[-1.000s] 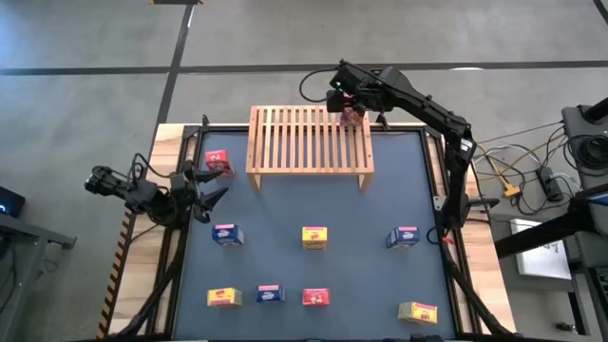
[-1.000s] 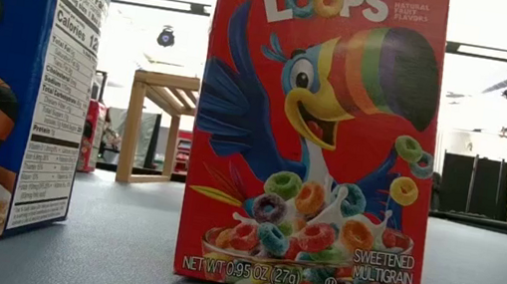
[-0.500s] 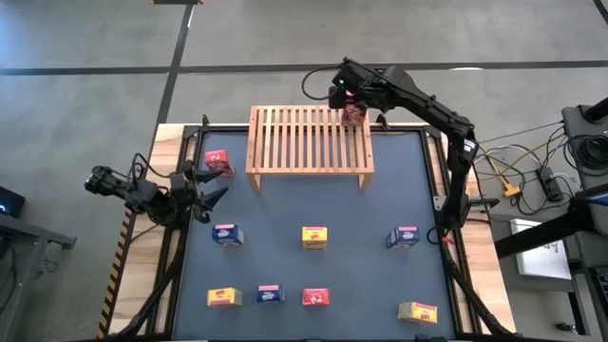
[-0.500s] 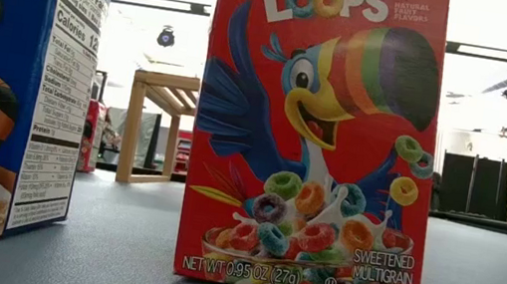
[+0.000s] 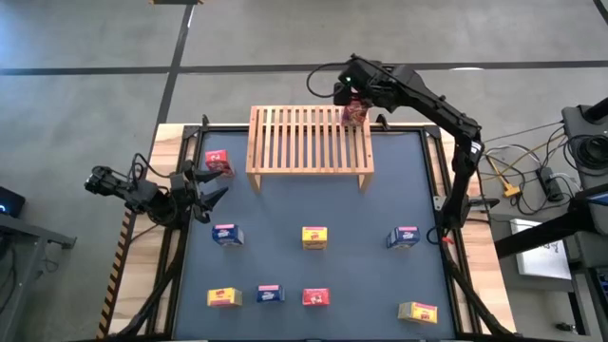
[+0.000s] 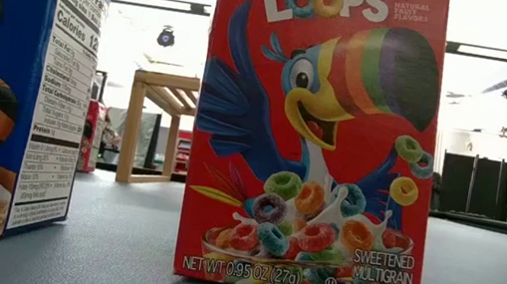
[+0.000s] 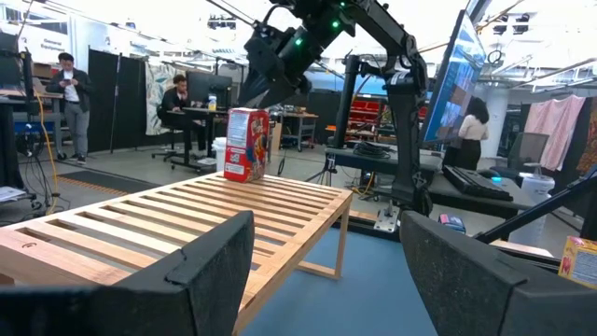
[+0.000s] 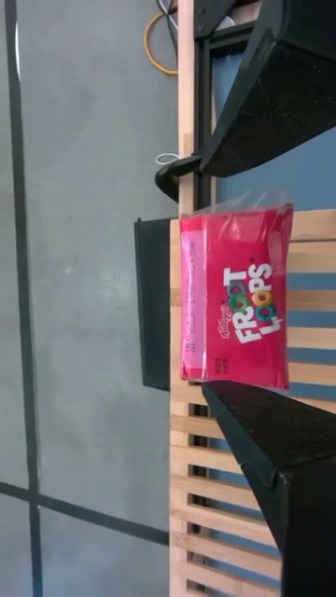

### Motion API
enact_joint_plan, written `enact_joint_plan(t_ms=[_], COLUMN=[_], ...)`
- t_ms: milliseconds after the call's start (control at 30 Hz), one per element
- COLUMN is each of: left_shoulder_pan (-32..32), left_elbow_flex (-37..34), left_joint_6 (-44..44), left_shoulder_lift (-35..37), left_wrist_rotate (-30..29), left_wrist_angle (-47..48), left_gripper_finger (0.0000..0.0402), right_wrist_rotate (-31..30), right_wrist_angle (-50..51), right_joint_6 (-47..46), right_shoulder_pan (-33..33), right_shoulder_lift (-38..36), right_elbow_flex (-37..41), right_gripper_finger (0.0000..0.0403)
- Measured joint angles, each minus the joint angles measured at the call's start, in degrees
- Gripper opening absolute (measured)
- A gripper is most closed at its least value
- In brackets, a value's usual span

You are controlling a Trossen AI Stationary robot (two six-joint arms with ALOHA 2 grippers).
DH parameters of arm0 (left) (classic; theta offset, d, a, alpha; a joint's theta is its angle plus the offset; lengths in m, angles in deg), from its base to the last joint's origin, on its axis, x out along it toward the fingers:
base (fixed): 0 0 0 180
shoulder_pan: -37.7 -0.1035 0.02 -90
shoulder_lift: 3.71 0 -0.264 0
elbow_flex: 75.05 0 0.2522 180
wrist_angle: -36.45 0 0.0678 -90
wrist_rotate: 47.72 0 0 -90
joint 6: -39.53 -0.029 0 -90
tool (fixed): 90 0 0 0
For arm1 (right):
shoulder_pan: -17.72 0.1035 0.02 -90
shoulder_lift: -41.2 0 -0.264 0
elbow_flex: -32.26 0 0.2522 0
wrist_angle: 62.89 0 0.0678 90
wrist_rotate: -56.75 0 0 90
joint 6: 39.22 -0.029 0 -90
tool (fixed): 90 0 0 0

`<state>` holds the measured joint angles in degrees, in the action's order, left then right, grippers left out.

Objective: Stack cereal on shelf
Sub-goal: Put the bottom red cereal box on the shelf aligned with the other red cereal box

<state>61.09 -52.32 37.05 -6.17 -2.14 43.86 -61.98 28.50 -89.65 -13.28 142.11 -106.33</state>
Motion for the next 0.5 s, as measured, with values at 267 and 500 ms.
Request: enact_joint_plan(t_ms=[267, 500], left_shoulder_pan=[0.0, -0.01], left_elbow_flex=[0.0, 0.0], left_joint_6=[0.0, 0.02], left_shoulder_lift=[-0.01, 0.0], left_wrist_rotate=[0.01, 0.02], left_wrist_angle=[0.0, 0.0], left_gripper_finger=[0.0254, 0.0254], right_wrist_rotate=[-6.22, -14.23], right_wrist_angle=[0.23, 0.49], right_joint_6=[0.06, -2.69], right_shoulder_pan=[4.31, 10.47], right_shoulder_lift=[-3.82, -8.14], right_elbow_flex=[0.54, 5.59], right_gripper_finger=[0.0364, 0.0364])
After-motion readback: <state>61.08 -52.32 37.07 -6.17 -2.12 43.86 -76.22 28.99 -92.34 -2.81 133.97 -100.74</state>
